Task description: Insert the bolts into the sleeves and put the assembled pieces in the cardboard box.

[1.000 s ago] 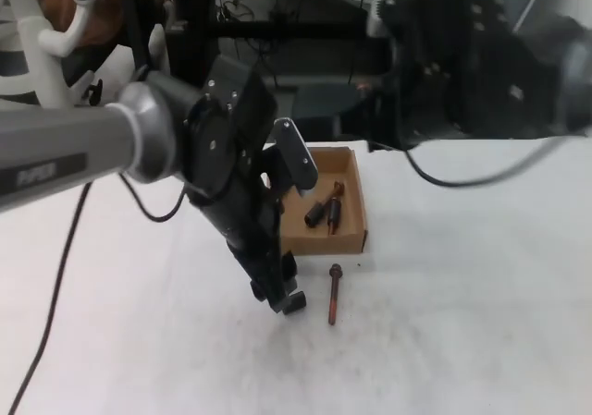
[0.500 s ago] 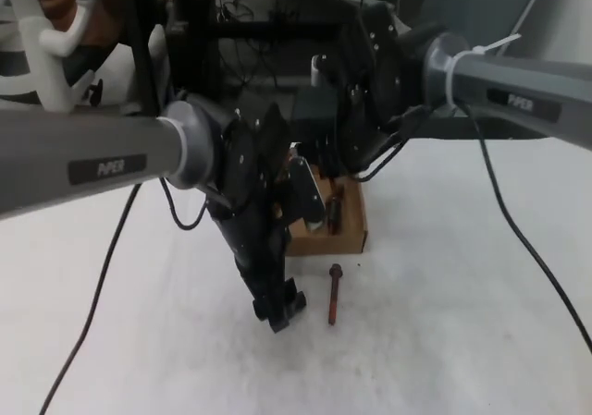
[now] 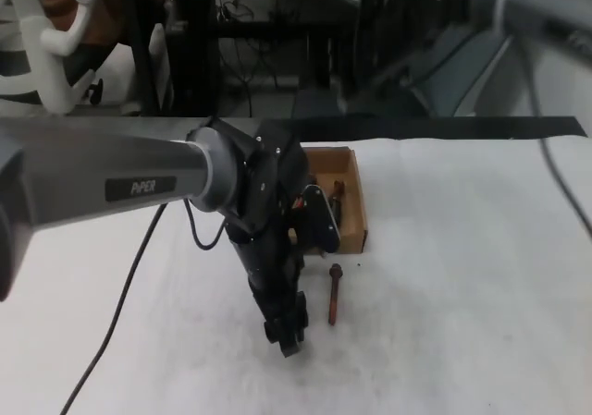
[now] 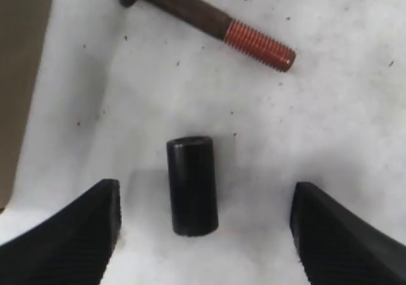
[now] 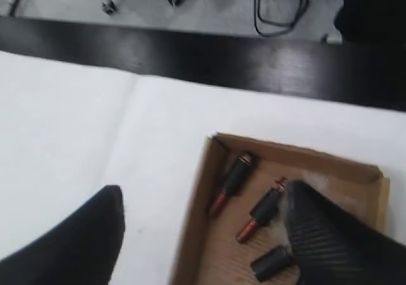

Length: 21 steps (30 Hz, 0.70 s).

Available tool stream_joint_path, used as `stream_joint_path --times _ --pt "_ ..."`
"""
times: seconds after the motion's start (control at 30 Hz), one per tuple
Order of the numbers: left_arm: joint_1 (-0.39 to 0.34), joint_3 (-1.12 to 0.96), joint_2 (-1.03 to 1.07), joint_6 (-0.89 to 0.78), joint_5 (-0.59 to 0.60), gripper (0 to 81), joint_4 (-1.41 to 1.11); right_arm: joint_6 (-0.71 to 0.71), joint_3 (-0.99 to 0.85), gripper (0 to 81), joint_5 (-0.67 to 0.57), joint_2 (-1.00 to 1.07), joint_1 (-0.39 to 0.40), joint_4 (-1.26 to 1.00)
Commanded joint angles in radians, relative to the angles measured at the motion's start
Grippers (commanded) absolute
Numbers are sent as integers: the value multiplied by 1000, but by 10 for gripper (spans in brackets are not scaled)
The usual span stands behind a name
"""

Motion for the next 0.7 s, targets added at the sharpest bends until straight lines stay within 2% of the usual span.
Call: stream_joint_path --times 0.0,0.03,0.13,0.4,0.43,0.47,0.57,0.67 --pt "-7 -12 -4 0 -19 700 -21 -7 -15 659 -33 -106 -2 -2" --pt "-7 -12 -4 -5 -23 700 -20 -15 -15 659 -33 -130 -5 -2" --pt "-7 -12 -4 -5 -28 622 -23 -15 -15 659 -37 -217 -8 -2" --pt "-23 -107 110 -53 -36 616 28 -15 -15 659 -59 -384 -3 -2" --pt "-28 -128 129 -57 -76 577 59 -15 -15 659 -59 -400 -3 -2" --pt "-35 -146 144 -59 -118 501 88 -15 -15 659 -59 -409 -3 -2" --pt "-48 -165 151 -62 -193 29 139 -32 -13 659 -59 -443 -3 23" --pt "-48 -177 127 -125 -213 18 197 -87 -13 659 -46 -461 -5 115"
